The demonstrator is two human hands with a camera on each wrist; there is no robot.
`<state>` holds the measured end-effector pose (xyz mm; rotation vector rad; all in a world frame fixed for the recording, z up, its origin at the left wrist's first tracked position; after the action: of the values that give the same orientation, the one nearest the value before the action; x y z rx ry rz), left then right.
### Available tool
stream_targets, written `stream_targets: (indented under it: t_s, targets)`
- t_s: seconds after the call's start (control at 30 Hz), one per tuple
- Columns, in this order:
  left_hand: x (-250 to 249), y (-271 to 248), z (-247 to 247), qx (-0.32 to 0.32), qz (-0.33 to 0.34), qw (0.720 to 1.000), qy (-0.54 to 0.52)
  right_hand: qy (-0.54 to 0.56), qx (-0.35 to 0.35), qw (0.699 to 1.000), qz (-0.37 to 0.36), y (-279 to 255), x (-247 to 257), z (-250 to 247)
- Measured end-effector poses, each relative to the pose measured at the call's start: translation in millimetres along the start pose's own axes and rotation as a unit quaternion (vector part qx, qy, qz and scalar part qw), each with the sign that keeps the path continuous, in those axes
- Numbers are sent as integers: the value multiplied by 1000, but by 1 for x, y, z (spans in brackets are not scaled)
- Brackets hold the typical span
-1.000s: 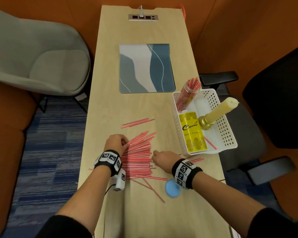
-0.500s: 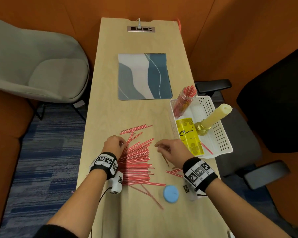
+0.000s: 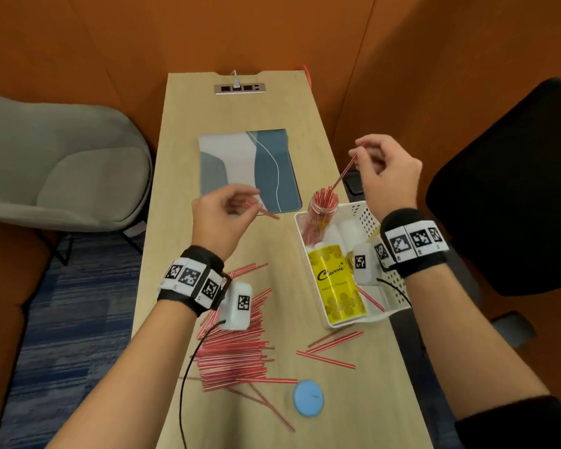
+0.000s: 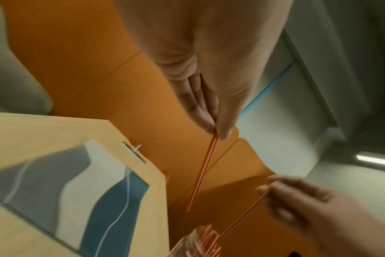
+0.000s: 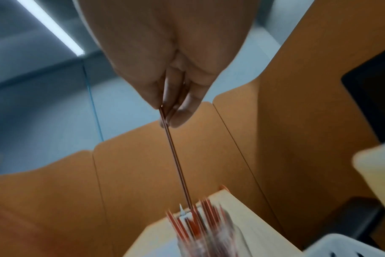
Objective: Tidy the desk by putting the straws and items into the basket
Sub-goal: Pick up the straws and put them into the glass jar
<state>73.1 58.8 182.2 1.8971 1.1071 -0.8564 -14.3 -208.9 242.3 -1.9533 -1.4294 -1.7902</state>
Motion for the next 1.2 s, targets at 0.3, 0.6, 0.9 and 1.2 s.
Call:
stream_targets:
  t_s: [0.3,0.6,0.9,1.2]
  targets:
    - [-72,55,42,34,93,995,-3,-47,111,983,140,-52,-82,23]
    - [-67,87,128,166,107,973,116,-19,254,943,216,-144,-111,21]
    - [3,47,113,129,50,977,160,-21,349,910,222,-205,-109,60]
    - [166,-93,26,217,-218,911,276,-134,542,809,181,-307,-109,157]
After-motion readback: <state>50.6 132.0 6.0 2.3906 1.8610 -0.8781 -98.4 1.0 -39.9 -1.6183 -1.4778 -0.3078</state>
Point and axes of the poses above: each hand's wrist, its own y-axis towards the middle knuckle, its own z-axis out of the palm, x = y × z, the point moved 7 cm from there along y, towards the middle knuckle, and after that the axes turned 10 degrees about y, right-handed, at the moved point
